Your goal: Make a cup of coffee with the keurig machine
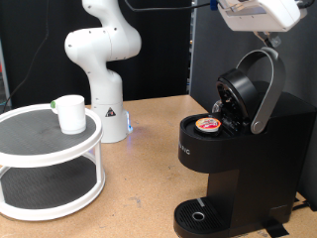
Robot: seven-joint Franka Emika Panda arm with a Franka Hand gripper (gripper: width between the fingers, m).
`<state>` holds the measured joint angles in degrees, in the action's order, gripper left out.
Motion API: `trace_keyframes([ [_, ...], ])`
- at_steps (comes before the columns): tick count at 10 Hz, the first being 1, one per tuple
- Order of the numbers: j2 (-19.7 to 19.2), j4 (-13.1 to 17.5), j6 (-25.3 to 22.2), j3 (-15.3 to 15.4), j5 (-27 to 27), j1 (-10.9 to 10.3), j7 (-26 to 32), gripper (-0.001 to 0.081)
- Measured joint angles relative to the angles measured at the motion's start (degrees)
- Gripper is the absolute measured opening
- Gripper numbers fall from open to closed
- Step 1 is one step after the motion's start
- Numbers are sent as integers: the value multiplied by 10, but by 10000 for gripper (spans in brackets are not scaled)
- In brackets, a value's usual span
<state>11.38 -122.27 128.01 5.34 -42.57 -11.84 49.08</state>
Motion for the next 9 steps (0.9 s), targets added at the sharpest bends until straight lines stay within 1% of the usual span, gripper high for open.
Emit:
trace_keyframes([
  [5,-2,2,0,3,-5,-1,1,4],
  [9,-11,1,-2,5,-1,-1,1,4],
])
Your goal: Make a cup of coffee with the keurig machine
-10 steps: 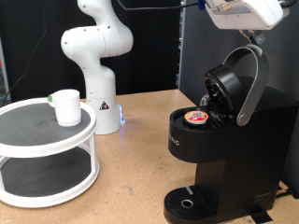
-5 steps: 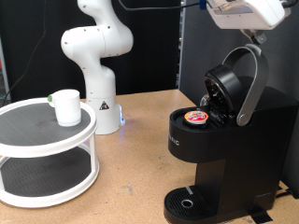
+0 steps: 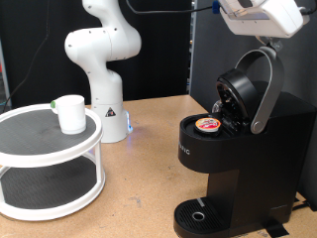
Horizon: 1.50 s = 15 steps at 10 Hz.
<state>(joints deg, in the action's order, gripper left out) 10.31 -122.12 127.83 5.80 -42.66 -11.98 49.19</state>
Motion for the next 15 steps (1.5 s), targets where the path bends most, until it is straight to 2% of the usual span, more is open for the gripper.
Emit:
trace_keyframes([
  [5,8,-3,-5,-6,18,5,10,4],
  [11,33,-12,-57,-39,59,31,30,4],
  [15,44,-31,-66,-57,92,50,39,4],
])
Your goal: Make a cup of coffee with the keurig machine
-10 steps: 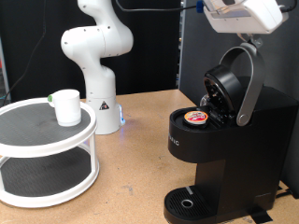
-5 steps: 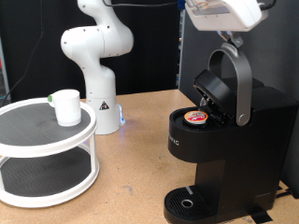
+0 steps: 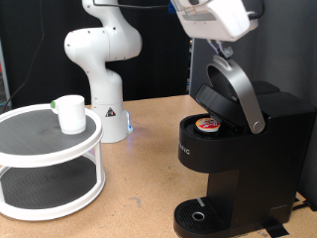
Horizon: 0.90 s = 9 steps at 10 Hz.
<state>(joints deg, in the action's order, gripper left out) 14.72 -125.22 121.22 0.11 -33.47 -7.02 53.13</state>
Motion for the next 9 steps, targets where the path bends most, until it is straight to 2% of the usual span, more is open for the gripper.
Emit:
trace_keyframes([
  [9,4,-36,2,-12,65,29,19,4],
])
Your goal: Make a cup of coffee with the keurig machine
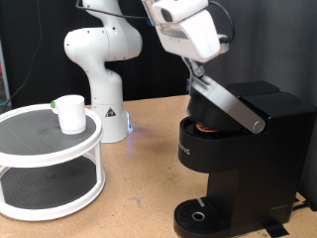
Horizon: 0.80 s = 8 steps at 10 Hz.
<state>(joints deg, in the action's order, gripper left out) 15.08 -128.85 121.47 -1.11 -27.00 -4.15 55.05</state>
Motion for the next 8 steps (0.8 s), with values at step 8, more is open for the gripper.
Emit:
trace_keyframes([
  [8,-52,-71,99,-5,20,20,8,4],
])
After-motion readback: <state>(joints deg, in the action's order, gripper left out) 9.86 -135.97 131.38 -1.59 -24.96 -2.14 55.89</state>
